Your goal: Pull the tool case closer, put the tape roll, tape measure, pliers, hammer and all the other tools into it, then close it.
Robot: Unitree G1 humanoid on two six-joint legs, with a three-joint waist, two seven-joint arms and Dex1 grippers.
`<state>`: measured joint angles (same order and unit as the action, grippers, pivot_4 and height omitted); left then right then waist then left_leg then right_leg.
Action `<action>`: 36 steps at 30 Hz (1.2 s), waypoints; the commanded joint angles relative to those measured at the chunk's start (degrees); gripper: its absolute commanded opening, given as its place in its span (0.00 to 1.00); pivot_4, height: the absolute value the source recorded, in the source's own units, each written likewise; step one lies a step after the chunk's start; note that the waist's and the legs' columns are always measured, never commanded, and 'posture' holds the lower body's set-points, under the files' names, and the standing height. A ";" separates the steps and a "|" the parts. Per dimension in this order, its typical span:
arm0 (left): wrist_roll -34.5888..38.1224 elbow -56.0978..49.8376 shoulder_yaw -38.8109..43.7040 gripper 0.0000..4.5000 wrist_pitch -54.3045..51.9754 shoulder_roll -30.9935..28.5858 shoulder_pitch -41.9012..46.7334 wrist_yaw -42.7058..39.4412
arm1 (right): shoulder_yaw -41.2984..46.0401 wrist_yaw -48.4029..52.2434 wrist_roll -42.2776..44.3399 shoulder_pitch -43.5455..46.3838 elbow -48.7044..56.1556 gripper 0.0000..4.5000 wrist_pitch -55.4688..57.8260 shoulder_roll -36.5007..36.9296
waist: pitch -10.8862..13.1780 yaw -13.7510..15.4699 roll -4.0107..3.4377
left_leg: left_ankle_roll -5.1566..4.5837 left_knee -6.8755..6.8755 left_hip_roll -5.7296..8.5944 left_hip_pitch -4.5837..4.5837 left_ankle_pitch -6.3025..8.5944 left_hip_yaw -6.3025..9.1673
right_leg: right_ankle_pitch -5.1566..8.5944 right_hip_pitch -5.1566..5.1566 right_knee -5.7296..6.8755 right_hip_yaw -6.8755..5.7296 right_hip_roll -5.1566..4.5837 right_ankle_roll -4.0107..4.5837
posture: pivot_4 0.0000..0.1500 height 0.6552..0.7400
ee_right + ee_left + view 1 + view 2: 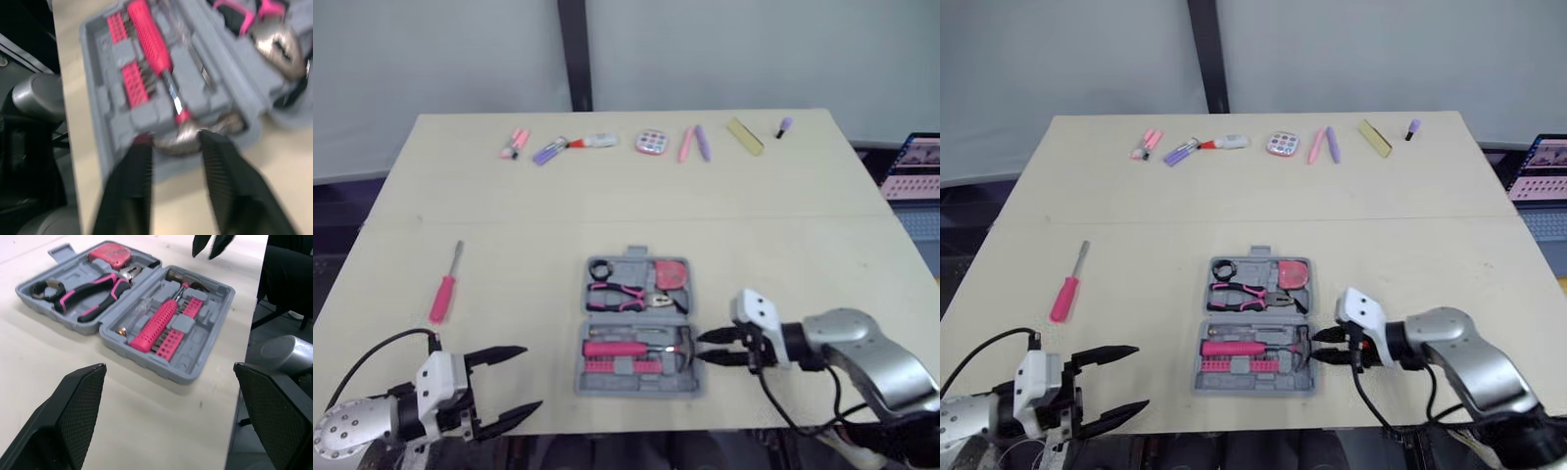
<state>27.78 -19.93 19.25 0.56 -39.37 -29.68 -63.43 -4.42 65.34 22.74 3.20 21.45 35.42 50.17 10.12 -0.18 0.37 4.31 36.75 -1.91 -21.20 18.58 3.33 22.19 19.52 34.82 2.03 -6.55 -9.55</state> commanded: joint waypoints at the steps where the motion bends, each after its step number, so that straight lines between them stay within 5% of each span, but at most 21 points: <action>1: 1.39 -1.36 1.62 1.00 1.13 0.11 -1.53 -0.90 | 4.27 2.51 2.98 -4.75 3.49 0.82 -0.68 3.09 | 0.01 0.05 0.00 | 0.00 0.07 0.00 0.00 0.00 0.01 | 0.00 -0.03 0.04 0.00 0.01 0.00 | 1.00 1.00; 3: 1.63 -1.90 2.34 1.00 1.53 0.34 -2.81 -1.35 | 6.47 3.52 3.47 -8.50 4.22 0.99 -1.54 4.99 | 0.02 0.07 0.02 | -0.02 0.15 0.00 0.00 0.01 0.01 | -0.01 -0.06 0.07 0.01 0.01 0.00 | 1.00 1.00; 9: 1.46 -4.01 4.87 1.00 2.27 1.29 -7.61 -1.05 | 12.54 4.81 2.62 -17.90 2.95 0.99 -8.11 6.47 | 0.13 -0.08 0.17 | -0.09 0.22 0.00 -0.02 0.05 -0.03 | -0.05 -0.08 0.03 0.06 0.01 -0.02 | 1.00 1.00; 22: 3.19 -10.95 6.37 1.00 -5.62 0.24 -6.32 4.85 | 14.69 2.48 1.15 -21.48 -0.39 0.99 -19.77 0.48 | 0.15 0.08 0.20 | -0.09 0.30 0.01 0.00 0.03 -0.06 | -0.15 -0.12 0.04 0.15 0.03 -0.08 | 1.00 1.00; 29: 10.11 -13.64 11.78 1.00 -21.43 2.51 -4.50 19.33 | 15.93 4.05 1.09 -21.30 -3.21 0.99 -34.33 -5.67 | 0.16 -0.10 0.17 | -0.09 0.29 0.01 0.02 0.02 -0.06 | -0.17 -0.14 0.05 0.20 0.03 -0.11 | 1.00 1.00; 36: 12.87 -15.91 14.53 1.00 -35.88 1.69 -2.48 30.28 | 13.69 4.62 2.51 -20.96 -2.81 0.99 -37.20 -7.00 | 0.16 -0.02 0.17 | -0.06 0.33 0.01 0.06 -0.04 -0.03 | -0.17 -0.15 0.17 0.20 0.04 -0.11 | 1.00 1.00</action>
<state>38.32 -33.43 31.74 -33.72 -38.34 -32.31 -34.60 9.21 69.29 23.57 -17.94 17.68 -0.36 43.64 10.28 -0.20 0.54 4.25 37.08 -1.90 -21.14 18.53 3.30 22.02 19.37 34.99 2.24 -6.51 -9.66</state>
